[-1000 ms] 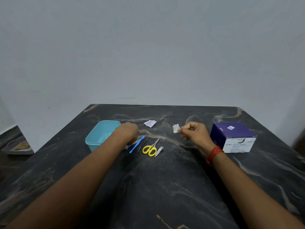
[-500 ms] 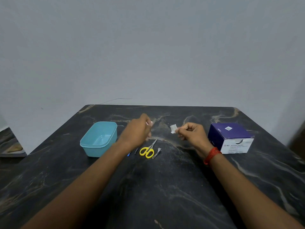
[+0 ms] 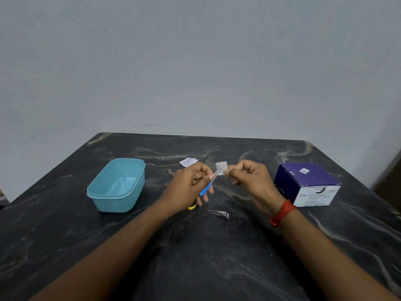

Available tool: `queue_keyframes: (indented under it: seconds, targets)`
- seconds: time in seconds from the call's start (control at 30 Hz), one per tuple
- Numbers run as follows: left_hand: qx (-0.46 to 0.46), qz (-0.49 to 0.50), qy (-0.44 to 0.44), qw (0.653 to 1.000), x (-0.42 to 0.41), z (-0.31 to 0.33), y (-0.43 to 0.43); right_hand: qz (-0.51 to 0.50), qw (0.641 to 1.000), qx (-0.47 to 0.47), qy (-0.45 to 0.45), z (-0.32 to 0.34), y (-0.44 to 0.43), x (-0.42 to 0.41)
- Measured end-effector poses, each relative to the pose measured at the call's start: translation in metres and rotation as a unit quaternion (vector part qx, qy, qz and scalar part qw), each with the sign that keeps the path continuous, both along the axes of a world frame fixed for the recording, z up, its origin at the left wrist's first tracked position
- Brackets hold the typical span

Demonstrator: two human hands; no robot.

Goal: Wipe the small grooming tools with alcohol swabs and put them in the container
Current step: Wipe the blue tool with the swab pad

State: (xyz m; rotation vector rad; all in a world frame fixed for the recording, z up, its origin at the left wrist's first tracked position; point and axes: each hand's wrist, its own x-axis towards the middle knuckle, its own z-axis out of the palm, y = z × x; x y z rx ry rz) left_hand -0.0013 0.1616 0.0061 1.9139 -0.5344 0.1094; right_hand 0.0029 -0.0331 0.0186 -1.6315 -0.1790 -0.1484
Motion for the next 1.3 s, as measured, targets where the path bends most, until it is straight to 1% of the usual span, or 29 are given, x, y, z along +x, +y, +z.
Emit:
queue_keyframes:
  seconds: [0.2,0.33,0.53,0.6,0.67,0.73,0.83,1.0,1.17,1.3]
  targets:
    - [-0.008,-0.008,0.002,1.0,0.0011,-0.0005,0.0016,0.026,0.999,0.02,-0.014,0.0051,0.0034,-0.0052]
    - [-0.02,-0.012,0.002,1.0,0.0021,0.0004,0.0039,0.061,0.995,0.078,0.002,0.0075,0.0015,-0.0052]
    - [-0.022,-0.018,-0.007,1.0,-0.0004,-0.0015,0.0005,0.035,0.998,0.043,-0.019,0.0055,0.003,-0.0053]
    - [-0.046,-0.022,0.006,0.999,-0.0008,-0.0033,-0.0013,0.014,0.999,0.036,-0.03,0.0058,0.0039,-0.0053]
    - [-0.076,-0.037,0.038,0.996,0.0004,-0.0048,-0.0018,-0.003,0.999,0.038,-0.039,0.0068,0.0029,-0.0046]
    - [-0.088,-0.053,0.065,0.993,0.0025,-0.0062,-0.0011,-0.004,0.998,0.054,-0.042,0.0081,-0.0006,-0.0035]
    - [-0.099,-0.065,0.082,0.99,0.004,-0.0065,0.0006,-0.001,0.997,0.066,-0.043,0.0104,-0.0022,-0.0034]
    - [-0.097,-0.055,0.074,0.991,0.0041,-0.006,0.0002,-0.027,0.995,0.085,-0.038,0.0096,-0.0002,-0.0036]
    - [-0.084,-0.036,0.061,0.994,0.0045,-0.0066,0.0031,-0.012,0.995,0.085,-0.041,0.0095,0.0003,-0.0021]
    - [-0.037,0.005,0.012,0.999,0.0047,-0.0087,0.0032,-0.03,0.995,0.079,-0.047,0.0081,0.002,-0.0019]
